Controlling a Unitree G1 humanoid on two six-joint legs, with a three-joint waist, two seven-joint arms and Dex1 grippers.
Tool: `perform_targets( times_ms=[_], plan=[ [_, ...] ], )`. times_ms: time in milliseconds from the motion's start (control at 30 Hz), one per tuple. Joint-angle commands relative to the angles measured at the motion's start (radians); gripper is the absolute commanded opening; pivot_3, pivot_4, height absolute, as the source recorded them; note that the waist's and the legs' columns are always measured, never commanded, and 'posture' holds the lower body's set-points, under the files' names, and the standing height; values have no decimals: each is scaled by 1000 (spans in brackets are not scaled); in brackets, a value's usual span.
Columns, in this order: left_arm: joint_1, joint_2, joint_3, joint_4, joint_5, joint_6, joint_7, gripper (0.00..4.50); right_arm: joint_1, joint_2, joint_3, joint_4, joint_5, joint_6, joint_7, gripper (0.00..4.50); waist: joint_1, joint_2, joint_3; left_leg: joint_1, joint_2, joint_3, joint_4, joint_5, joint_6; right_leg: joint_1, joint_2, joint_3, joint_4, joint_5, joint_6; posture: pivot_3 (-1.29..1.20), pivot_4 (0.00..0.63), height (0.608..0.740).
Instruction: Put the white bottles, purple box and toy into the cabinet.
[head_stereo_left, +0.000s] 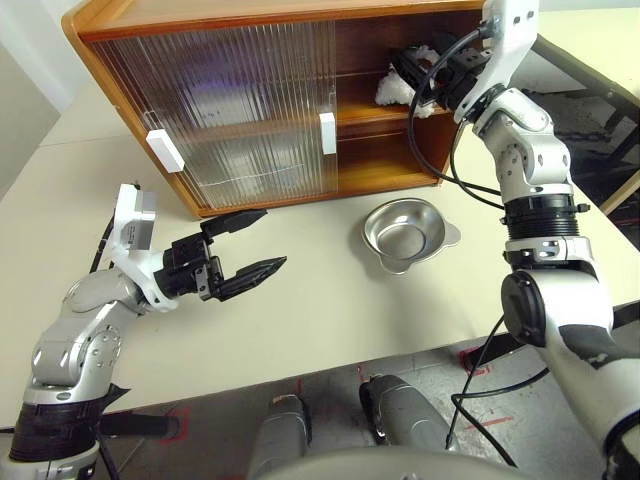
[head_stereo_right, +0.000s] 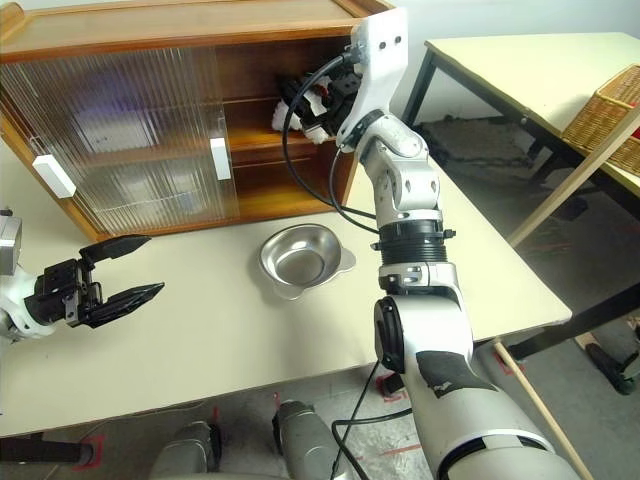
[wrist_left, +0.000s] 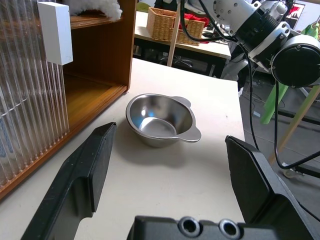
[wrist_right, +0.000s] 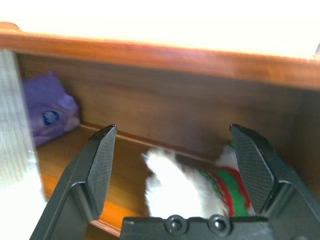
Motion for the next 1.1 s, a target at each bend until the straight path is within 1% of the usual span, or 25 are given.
perform_targets(
  times_ms=[33, 200, 300, 367, 400, 433, 533, 600, 667, 767, 833, 867, 967, 1100],
  plan=[
    [10, -2, 0, -18, 7, -6, -3, 4500, 19, -24, -4, -78, 55, 19, 72, 4477, 1, 0, 0, 0, 0, 0, 0, 0, 0, 0, 0, 0, 0, 0, 0, -212, 103, 740],
    [5, -1, -1, -10, 9, -8, -6, 4500, 97, -97, -8, -212, 184, 178, 212, 4477, 5, 0, 0, 0, -1, 0, 0, 0, -1, 1, 0, 0, 0, -2, 1, -216, 104, 740],
    [4, 1, -1, -6, 9, -8, -10, 4500, 154, -170, 16, -260, 213, 275, 289, 4477, 10, 0, 0, 0, -3, 0, 1, 1, -2, 2, -1, 0, 0, -2, 2, -220, 103, 740],
    [2, 2, -2, -3, 10, -9, -13, 4500, 179, -195, 29, -278, 223, 317, 313, 4477, 11, 0, 0, 0, -3, 1, 1, 2, -3, 2, -1, 0, 0, -2, 3, -223, 102, 740],
    [1, 2, -2, -2, 10, -9, -14, 4500, 185, -195, 28, -281, 225, 329, 308, 4079, 12, 0, 0, 0, -4, 1, 2, 2, -3, 3, -1, 0, 0, -4, 7, -223, 102, 740],
    [-1, 2, -3, -1, 11, -10, -15, 4500, 188, -191, 28, -279, 220, 334, 297, 3809, 9, 0, 0, 0, -4, 1, 2, 2, -3, 3, -1, 0, 0, -6, 11, -224, 100, 740],
    [-6, 3, -3, 0, 12, -9, -18, 4500, 197, -182, 28, -277, 215, 351, 282, 2731, 6, 0, 0, 3, -4, 1, 2, 2, -3, 5, -1, 1, 0, -5, 13, -219, 97, 740],
    [-6, 4, -2, 0, 11, -10, -19, 4500, 216, -197, 33, -293, 225, 380, 303, 1883, 7, 0, 0, 3, -4, 0, 2, 3, -2, 5, -1, 1, 0, -5, 13, -219, 97, 740],
    [-4, 6, 1, -1, 11, -10, -20, 4500, 239, -223, 38, -312, 232, 412, 330, 1097, 9, 0, 0, 3, -4, 0, 2, 4, -2, 5, -1, 0, 0, -5, 13, -219, 95, 740],
    [1, 8, 4, -2, 10, -9, -22, 4500, 290, -312, 48, -337, 243, 492, 386, 31, 20, 0, 0, 2, -5, 0, 2, 5, -4, 6, -1, 0, 0, -5, 14, -222, 95, 740],
    [2, 9, 6, 0, 9, -10, -25, 4500, 309, -351, 51, -347, 244, 506, 411, 31, 23, 0, 0, 2, -5, 0, 2, 5, -6, 6, -2, 0, -1, -6, 15, -233, 96, 740],
    [2, 10, 5, 1, 9, -10, -27, 4500, 308, -356, 47, -341, 233, 476, 410, 31, 23, 0, 0, 2, -6, 0, 2, 5, -6, 6, -2, 1, -1, -6, 15, -233, 96, 740],
    [-5, 9, -2, 5, 11, -9, -30, 4500, 271, -311, 27, -307, 213, 427, 335, 31, 12, 0, 0, 3, -6, 2, 2, 5, -7, 6, -2, 1, -1, -6, 15, -236, 93, 740],
    [-18, 6, -8, 9, 14, -8, -29, 4500, 238, -267, 60, -256, 162, 386, 274, 31, 8, 0, -1, 3, -5, 0, 1, 5, -6, 6, -1, 0, -1, -5, 14, -230, 89, 740]
  ],
)
